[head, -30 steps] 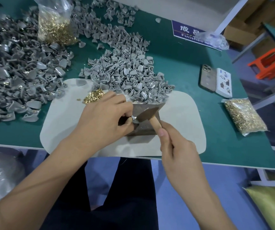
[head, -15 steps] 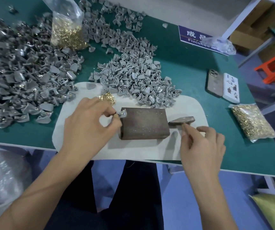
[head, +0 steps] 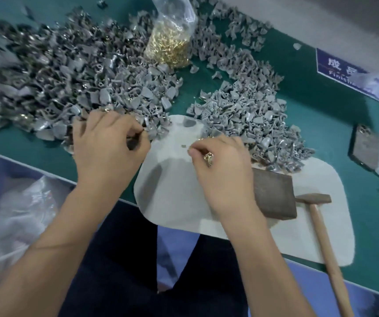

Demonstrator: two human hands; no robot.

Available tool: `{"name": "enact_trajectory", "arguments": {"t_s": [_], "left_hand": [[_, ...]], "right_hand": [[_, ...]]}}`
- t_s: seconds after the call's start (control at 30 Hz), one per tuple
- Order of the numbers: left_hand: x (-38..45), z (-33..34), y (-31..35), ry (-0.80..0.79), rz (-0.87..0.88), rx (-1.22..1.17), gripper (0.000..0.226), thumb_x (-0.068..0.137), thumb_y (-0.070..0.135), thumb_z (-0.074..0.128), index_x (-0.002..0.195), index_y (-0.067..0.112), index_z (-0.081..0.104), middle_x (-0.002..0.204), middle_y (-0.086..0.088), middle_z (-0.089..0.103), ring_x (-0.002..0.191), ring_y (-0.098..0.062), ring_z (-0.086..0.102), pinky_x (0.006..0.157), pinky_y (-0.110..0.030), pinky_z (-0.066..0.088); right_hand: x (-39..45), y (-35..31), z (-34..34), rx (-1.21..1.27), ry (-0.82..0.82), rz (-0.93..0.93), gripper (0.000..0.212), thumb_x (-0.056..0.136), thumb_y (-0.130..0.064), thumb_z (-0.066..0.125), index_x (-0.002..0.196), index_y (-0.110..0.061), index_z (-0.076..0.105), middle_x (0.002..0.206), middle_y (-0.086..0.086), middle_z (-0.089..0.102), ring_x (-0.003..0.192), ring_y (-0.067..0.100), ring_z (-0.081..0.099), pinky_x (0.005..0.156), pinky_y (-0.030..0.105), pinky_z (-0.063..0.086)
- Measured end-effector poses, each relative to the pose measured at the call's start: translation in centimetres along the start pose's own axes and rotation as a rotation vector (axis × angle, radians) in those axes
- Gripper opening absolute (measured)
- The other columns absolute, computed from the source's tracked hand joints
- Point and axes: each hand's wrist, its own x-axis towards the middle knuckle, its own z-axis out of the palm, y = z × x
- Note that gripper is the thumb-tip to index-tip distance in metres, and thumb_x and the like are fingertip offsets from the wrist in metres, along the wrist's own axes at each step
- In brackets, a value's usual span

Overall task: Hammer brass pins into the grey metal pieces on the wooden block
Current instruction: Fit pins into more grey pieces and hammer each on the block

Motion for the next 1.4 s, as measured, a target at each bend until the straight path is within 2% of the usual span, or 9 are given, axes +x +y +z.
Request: {"name": "enact_trajectory", "arguments": {"t_s": [0.17,0.3,0.43,0.63,0.77,0.93,1.1,1.27,1.4], "left_hand": [[-0.2,0.0,-0.5,0.075,0.068,-0.034,0.015,0.093,0.039,0.064,0.091,0.025,0.07,0.094,0.005,0.065,0.102,-0.027,0.051,0.09,-0.044,0.032],[-0.5,-0.1,0.2,0.118,0.182,-0.088,0.009,0.091,0.032,0.069,0.087,0.024,0.07,0.09,0.007,0.064,0.097,-0.026,0.052,0.082,-0.04,0.031],[0.8,0.2,1.8,-0.01,0.2,-0.171,0.006,0.091,0.033,0.068,0.094,0.028,0.07,0.092,0.012,0.062,0.1,-0.022,0.051,0.084,-0.035,0.028],[5.2,2.7,5.0,-0.115,0.317,-0.021,0.022,0.092,0.034,0.065,0.114,0.03,0.068,0.111,0.006,0.064,0.113,-0.024,0.047,0.09,-0.04,0.028],[6.8,4.5,6.2,-0.207,0.371,0.144,0.027,0.091,0.039,0.068,0.116,0.03,0.07,0.115,0.002,0.062,0.114,-0.025,0.042,0.087,-0.039,0.024],[7.2,4.0,6.8,-0.292,0.359,0.128,0.014,0.092,0.038,0.068,0.101,0.029,0.071,0.108,0.004,0.062,0.112,-0.023,0.041,0.086,-0.037,0.026],[4.0,1.5,8.4,-0.435,0.312,-0.33,0.007,0.095,0.038,0.066,0.092,0.033,0.062,0.093,0.016,0.067,0.093,-0.01,0.062,0.081,-0.038,0.051],[-0.3,1.0,11.4,-0.594,0.389,-0.732,0.015,0.1,0.033,0.059,0.106,0.044,0.05,0.098,0.027,0.057,0.095,0.002,0.057,0.075,-0.011,0.043],[-2.6,1.9,12.9,-0.569,0.532,-0.83,0.025,0.102,0.025,0.055,0.115,0.045,0.063,0.11,0.025,0.065,0.112,-0.003,0.059,0.088,-0.016,0.043]], "right_hand": [[1.9,-1.3,2.3,-0.104,-0.022,0.035,0.02,0.097,-0.031,0.066,0.114,-0.027,0.076,0.105,0.001,0.072,0.108,0.028,0.054,0.093,0.041,0.041],[2.3,-1.2,2.7,-0.115,-0.015,0.028,0.018,0.099,-0.028,0.061,0.104,-0.026,0.078,0.101,0.001,0.07,0.102,0.028,0.051,0.089,0.041,0.04],[2.6,-1.6,2.7,-0.229,-0.043,0.013,0.019,0.101,-0.026,0.054,0.109,-0.022,0.071,0.11,0.001,0.068,0.11,0.026,0.051,0.096,0.04,0.039],[1.2,0.0,-0.5,0.237,0.158,0.091,0.007,0.094,-0.009,0.062,0.095,-0.015,0.064,0.084,-0.006,0.065,0.079,0.01,0.059,0.074,0.03,0.049],[-0.9,2.4,-2.3,0.329,0.227,0.178,0.018,0.094,-0.011,0.064,0.106,-0.021,0.074,0.091,-0.016,0.071,0.084,0.0,0.065,0.075,0.015,0.05],[-2.2,5.1,-2.8,0.427,0.21,0.316,0.021,0.097,-0.013,0.061,0.1,-0.028,0.077,0.089,-0.014,0.075,0.08,0.008,0.071,0.076,0.033,0.057],[-3.2,5.6,-4.2,0.781,0.291,0.375,0.02,0.095,-0.006,0.068,0.093,-0.023,0.077,0.079,-0.002,0.076,0.072,0.014,0.075,0.056,0.019,0.054],[-6.0,5.9,-5.3,0.814,0.401,0.376,0.015,0.091,-0.011,0.077,0.088,-0.026,0.08,0.079,-0.002,0.076,0.069,0.013,0.072,0.054,0.02,0.055],[-7.7,6.5,-5.6,0.824,0.435,0.382,0.025,0.091,-0.009,0.075,0.087,-0.033,0.079,0.077,-0.007,0.076,0.069,0.013,0.073,0.055,0.025,0.058]]}}
